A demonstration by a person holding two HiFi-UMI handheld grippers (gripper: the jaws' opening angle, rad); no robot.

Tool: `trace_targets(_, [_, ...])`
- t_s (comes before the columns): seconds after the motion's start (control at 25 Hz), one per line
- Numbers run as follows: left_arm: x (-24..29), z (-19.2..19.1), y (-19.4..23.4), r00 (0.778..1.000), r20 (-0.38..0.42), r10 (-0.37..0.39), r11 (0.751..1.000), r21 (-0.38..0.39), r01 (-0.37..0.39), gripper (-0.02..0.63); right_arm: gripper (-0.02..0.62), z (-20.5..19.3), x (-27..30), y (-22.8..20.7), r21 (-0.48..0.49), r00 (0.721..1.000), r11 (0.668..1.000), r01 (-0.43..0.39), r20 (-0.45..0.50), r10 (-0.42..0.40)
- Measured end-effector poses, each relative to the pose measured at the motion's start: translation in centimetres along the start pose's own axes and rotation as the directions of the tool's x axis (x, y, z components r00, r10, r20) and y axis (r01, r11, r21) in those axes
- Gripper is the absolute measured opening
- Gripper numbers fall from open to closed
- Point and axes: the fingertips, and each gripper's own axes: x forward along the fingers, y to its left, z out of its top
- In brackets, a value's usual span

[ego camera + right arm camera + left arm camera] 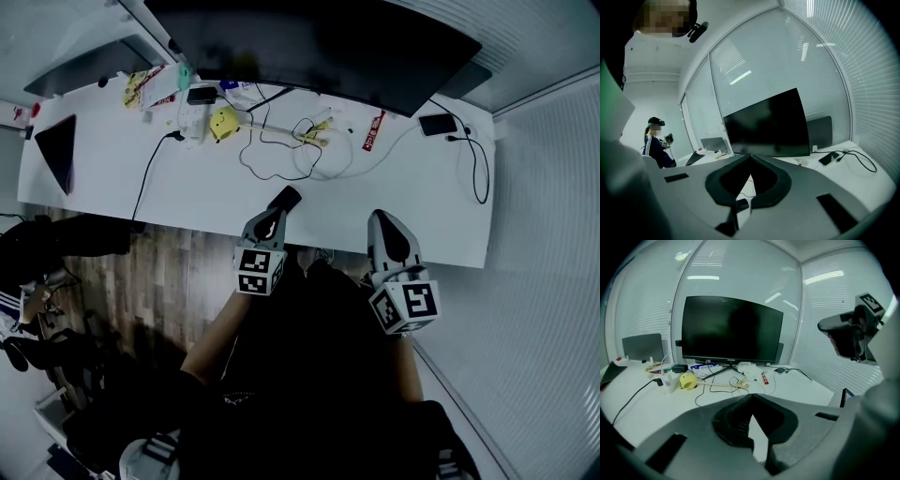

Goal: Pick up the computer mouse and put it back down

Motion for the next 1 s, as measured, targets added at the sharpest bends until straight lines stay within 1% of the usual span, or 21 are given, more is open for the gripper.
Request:
trace_targets(0.12, [-1.4,0.5,-0.9,0.999,0.044,0.015,1.000,-0.018,-0.014,0.006,-0.002,-0.9,-0.7,0.1,-0.010,0.999,0.999,-0.030,-0.014,0.030])
trace_targets(0.28, [-3.3,0.9,-2.7,0.994,0.104,0.018,0.999,-0.040,-0.014,0.006,-0.002,-2.3,-1.8,0.3,-0.025,0.998,0.998,-0.063,-0.034,0.062])
trace_targets(0.52, [-5.5,2.1,-5.2,0.981,0.193,0.024,0.999,-0.048,-0.015,0.006,-0.002,-2.9,-3.5,0.1,-0.047,0.996,0.995,-0.090,-0.034,0.088])
trace_targets(0.64, [-6.1,3.2,-5.8,0.970,0.239,0.035,0.998,-0.050,-0.023,0.006,-0.002,-2.5,-4.2,-0.3,-0.057,0.996,0.994,-0.089,-0.019,0.088])
trace_targets(0.8, [-7.2,5.1,-6.3,0.949,0.312,0.040,0.996,-0.084,-0.014,0.006,-0.002,-1.7,-5.0,-0.6,-0.067,0.996,0.994,-0.089,0.007,0.090])
trace_targets(0.84, [-7.5,5.7,-6.5,0.944,0.327,0.043,0.997,-0.079,-0.018,0.006,0.000,-1.5,-5.2,-0.7,-0.069,0.996,0.994,-0.090,0.014,0.091])
trace_targets(1.0, [-9.3,8.8,-7.5,0.920,0.387,0.053,0.999,-0.015,-0.051,0.006,-0.002,0.3,-5.8,-0.8,-0.076,0.994,0.992,-0.097,0.047,0.101])
